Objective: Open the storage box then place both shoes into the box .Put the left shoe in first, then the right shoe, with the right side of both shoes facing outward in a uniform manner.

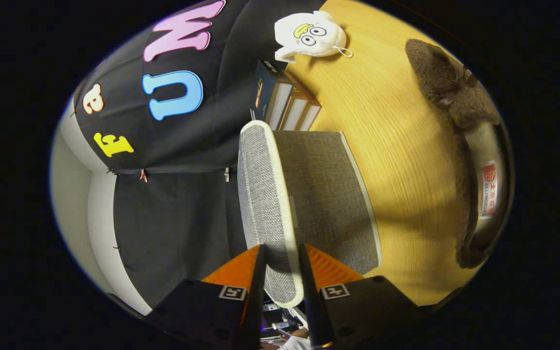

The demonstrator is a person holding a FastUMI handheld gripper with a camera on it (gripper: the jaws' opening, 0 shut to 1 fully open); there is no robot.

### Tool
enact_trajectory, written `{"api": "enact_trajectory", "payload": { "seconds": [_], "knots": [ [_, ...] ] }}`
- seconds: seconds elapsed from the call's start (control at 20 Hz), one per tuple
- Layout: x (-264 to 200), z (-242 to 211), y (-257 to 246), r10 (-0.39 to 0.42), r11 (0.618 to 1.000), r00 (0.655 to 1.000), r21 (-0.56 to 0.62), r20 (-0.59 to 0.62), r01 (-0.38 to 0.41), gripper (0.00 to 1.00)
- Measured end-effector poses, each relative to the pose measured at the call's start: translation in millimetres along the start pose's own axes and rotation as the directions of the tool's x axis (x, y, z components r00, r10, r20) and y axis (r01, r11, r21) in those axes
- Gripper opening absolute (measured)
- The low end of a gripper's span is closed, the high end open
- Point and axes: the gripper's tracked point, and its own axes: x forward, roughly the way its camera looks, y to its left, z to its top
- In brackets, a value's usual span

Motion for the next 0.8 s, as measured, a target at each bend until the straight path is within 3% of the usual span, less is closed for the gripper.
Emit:
{"api": "enact_trajectory", "payload": {
  "seconds": [0.1, 0.3, 0.5, 0.8],
  "knots": [
    [-8, 1, 7, 0.025, 1.000, 1.000, 0.009, 0.004, -0.025, 0.23],
    [-6, -5, 21, 0.045, 0.998, 0.999, -0.033, 0.015, -0.044, 0.05],
    [-10, -13, 32, 0.037, 0.997, 0.999, -0.071, 0.003, -0.037, 0.05],
    [-16, -12, 83, 0.122, 0.987, 0.992, -0.112, 0.044, -0.117, 0.05]
  ]
}}
